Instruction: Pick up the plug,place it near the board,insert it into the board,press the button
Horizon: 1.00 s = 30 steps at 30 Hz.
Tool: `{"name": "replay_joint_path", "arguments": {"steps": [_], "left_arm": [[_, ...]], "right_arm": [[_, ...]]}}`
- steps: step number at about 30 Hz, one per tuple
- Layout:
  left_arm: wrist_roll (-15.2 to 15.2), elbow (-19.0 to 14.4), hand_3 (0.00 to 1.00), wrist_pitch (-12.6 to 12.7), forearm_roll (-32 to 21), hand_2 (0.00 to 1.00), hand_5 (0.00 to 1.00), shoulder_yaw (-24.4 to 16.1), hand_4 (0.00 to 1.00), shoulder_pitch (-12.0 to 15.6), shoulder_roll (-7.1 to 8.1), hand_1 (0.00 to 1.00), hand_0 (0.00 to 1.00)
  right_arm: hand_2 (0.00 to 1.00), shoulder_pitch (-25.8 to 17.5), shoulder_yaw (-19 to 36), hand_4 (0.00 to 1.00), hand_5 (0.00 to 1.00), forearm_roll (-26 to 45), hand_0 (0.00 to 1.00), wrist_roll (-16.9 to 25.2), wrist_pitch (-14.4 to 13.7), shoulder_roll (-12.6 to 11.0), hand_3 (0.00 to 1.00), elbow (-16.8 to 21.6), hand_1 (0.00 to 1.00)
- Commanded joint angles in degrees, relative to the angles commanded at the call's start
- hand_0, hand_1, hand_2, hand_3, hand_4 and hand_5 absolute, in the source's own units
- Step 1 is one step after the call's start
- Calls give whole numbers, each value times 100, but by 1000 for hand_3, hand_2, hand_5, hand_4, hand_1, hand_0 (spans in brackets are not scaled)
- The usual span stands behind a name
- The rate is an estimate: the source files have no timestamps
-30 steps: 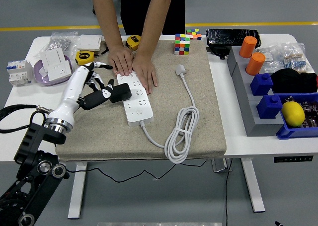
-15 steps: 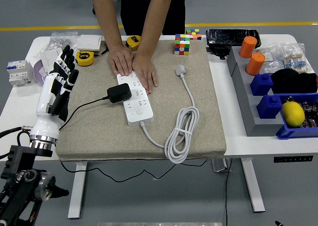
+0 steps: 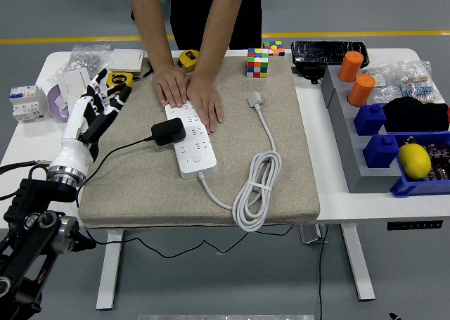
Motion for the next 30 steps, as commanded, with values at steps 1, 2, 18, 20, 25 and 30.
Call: {"name": "replay_joint_path", "arguments": {"steps": [1,2,18,20,25,30], "left_arm": [[54,23,983,-17,223,285,83,81,665,-59,23,301,261],[164,58,983,-119,447,285,83,200,665,-161,60,301,261],[1162,859,924,-1011,4216,148,2,1861,557,-1036,167,43,122],[1205,941,924,-1063,4278,148,2,1931,557,-1051,166,43,122],[1372,1007,922,-1335,4311,148,2,1971,560,-1031,211,42,120],[1456,897,911,-1484,4305,148,2,1947,562,-1017,259,42,122]], "right_arm": [[741,1,-3,998,882,2,821,0,0,-1,774,0,733],[741,1,-5,998,882,0,821,-2,-1,-5,774,0,733],[741,16,5,998,881,-29,822,-25,6,-7,774,0,733],[741,12,14,998,881,-36,822,-28,6,-8,774,0,733],[741,7,36,998,882,-46,821,-33,4,-9,774,0,733],[741,11,47,998,881,-52,821,-35,5,-11,774,0,733]]}}
